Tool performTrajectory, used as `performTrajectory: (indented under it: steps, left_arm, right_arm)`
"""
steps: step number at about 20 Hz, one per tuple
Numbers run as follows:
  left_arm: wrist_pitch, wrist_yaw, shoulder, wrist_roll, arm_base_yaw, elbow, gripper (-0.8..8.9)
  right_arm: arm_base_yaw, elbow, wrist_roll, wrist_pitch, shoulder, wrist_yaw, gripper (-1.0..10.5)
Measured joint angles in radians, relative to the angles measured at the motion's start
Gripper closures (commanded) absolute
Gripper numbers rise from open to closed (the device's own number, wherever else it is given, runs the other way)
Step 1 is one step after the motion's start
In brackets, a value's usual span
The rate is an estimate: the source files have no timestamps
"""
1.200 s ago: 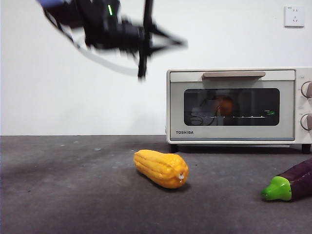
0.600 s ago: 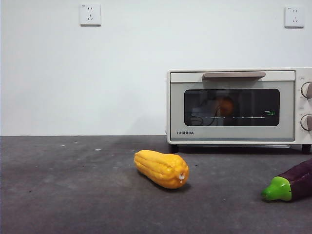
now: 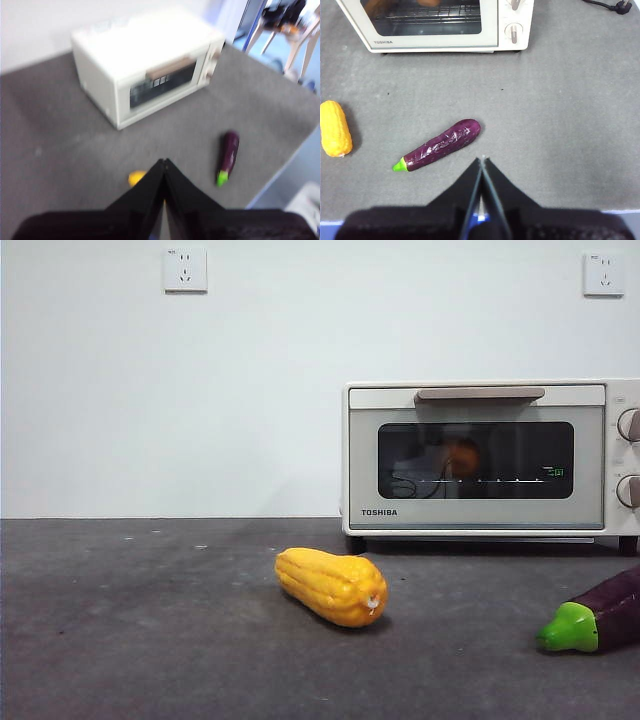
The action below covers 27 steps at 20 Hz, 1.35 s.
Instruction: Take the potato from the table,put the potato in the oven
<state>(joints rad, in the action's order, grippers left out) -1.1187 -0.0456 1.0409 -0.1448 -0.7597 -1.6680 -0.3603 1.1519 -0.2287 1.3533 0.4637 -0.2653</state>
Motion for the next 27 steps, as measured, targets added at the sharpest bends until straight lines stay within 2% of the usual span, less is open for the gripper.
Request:
performTrajectory:
  steps: [3, 14, 16, 19, 21, 24, 27]
  left_arm:
    - [-0.085, -0.001, -0.007, -0.006, 0.000, 0.000, 8.17]
    - [-0.069, -0.004, 0.105, -0.006, 0.000, 0.000, 8.17]
    - [-0.039, -0.036, 0.108, 0.077, 0.008, 0.000, 8.17]
    - [-0.028, -0.040, 0.106, 0.308, 0.044, 0.000, 8.17]
    - [0.027, -0.040, 0.087, 0.402, 0.101, 0.008, 8.17]
    - [0.229, -0.020, 0.007, 0.447, 0.221, 0.092, 8.17]
    - [0.520, 0.024, -0.139, 0.455, 0.313, 0.334, 8.17]
  right_arm:
    - [0.000, 0.000, 0.000, 0.000, 0.000, 0.000, 9.5]
    - [0.000, 0.000, 0.000, 0.000, 0.000, 0.000, 9.5]
    - [0.000, 0.000, 0.000, 0.000, 0.000, 0.000, 9.5]
    - [0.000, 0.000, 0.000, 0.000, 0.000, 0.000, 9.5]
    - [0.000, 0.000, 0.000, 0.000, 0.000, 0.000, 9.5]
    - [0.000, 0.000, 0.000, 0.000, 0.000, 0.000, 9.5]
    - [0.000, 0.000, 0.000, 0.000, 0.000, 0.000, 9.5]
